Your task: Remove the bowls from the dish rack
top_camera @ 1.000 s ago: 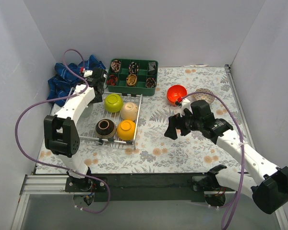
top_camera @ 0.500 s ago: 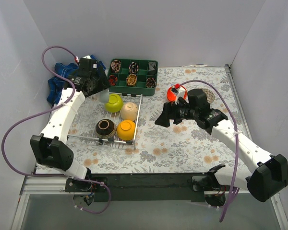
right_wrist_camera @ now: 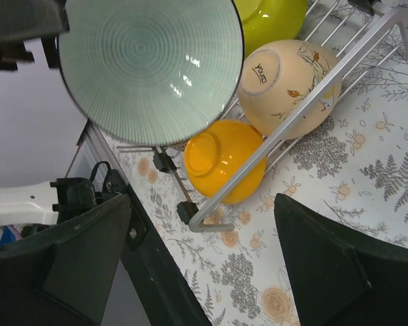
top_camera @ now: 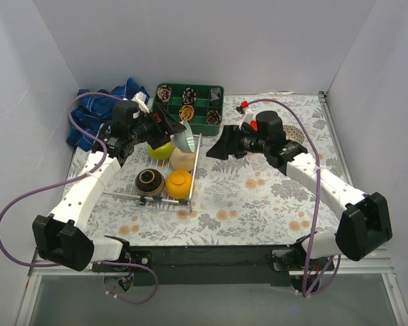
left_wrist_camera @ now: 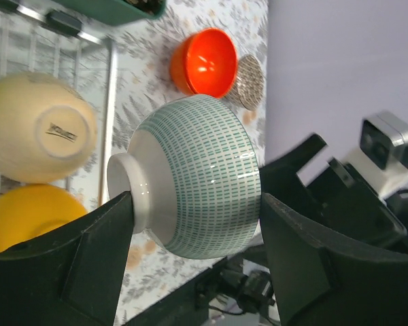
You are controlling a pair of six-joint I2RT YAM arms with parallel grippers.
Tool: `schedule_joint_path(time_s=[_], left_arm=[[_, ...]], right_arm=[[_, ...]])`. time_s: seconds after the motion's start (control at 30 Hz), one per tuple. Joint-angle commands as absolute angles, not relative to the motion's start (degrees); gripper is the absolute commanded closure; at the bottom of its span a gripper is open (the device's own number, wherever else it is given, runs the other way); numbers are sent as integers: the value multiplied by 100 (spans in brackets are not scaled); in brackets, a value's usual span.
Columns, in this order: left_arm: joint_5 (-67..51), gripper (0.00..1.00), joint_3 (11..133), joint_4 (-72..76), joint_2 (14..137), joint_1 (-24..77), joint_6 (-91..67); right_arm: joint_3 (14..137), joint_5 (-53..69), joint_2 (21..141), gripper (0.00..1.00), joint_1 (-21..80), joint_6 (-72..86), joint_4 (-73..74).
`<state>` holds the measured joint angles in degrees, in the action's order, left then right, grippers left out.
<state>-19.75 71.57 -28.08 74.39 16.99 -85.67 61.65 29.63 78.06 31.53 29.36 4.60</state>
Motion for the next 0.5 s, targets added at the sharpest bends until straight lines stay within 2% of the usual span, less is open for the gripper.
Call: schedule_joint_path(time_s=[0.0, 0.3, 0.47], left_arm=[[-2706, 100, 6874, -1653, 6935, 1881, -9202], [-3120, 100, 6355, -985, 6671, 2021, -9545], [-3252, 100, 6118, -695, 6645, 2127, -9747]], right_arm=[[6477, 3138, 8094, 6, 3155, 3576, -404], [6574, 3260, 8630, 10, 3129, 3972, -773], [6601, 3655, 8850, 23, 3129, 4166, -1037]])
